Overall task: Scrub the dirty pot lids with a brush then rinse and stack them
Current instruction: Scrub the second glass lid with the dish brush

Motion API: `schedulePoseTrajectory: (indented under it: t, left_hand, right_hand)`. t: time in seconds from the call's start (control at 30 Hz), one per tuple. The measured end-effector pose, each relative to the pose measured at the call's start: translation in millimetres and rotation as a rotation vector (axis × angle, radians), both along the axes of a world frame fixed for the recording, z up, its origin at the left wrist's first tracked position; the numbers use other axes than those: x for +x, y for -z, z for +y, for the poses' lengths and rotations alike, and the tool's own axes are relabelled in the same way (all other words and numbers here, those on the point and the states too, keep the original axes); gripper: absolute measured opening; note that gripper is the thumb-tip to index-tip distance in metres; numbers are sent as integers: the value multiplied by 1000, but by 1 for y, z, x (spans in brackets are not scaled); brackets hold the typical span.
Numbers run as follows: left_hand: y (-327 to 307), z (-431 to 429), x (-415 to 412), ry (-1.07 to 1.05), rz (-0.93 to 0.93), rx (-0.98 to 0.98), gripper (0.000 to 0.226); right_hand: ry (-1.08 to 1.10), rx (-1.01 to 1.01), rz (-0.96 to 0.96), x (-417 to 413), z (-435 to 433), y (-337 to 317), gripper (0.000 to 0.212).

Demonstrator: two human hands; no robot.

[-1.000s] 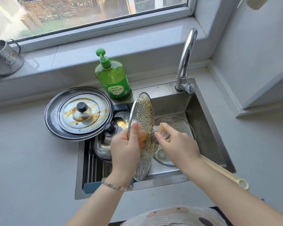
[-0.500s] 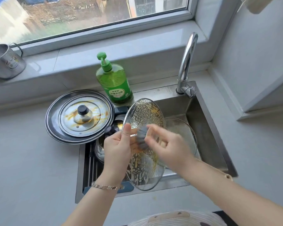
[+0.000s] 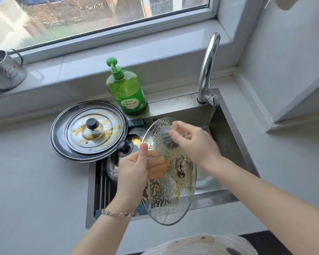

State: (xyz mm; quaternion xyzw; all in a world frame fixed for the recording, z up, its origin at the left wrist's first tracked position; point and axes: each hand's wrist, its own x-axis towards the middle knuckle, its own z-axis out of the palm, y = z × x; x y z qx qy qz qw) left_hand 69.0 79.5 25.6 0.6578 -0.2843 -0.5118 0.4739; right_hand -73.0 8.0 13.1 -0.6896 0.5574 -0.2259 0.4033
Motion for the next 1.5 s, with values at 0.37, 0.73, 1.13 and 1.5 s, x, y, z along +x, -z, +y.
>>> schedulePoseTrajectory:
  t: [0.37,0.73,1.13,1.5]
  left_hand:
    - [1,4,-3,-35,-15,-5,48]
    - [2,1,-1,-39,-21,4,45]
    - [2,-8,5,-253,-14,12,40]
    - [-7,-15,16,-393,37,-37,37]
  right_hand:
    - [51,23,39,1,-1,2,43]
    - [-67,-116,24,11,10,-6,42]
    - [-249,-285,27,19,67,6,44]
    - [-373,-306,4,16,79,17,47]
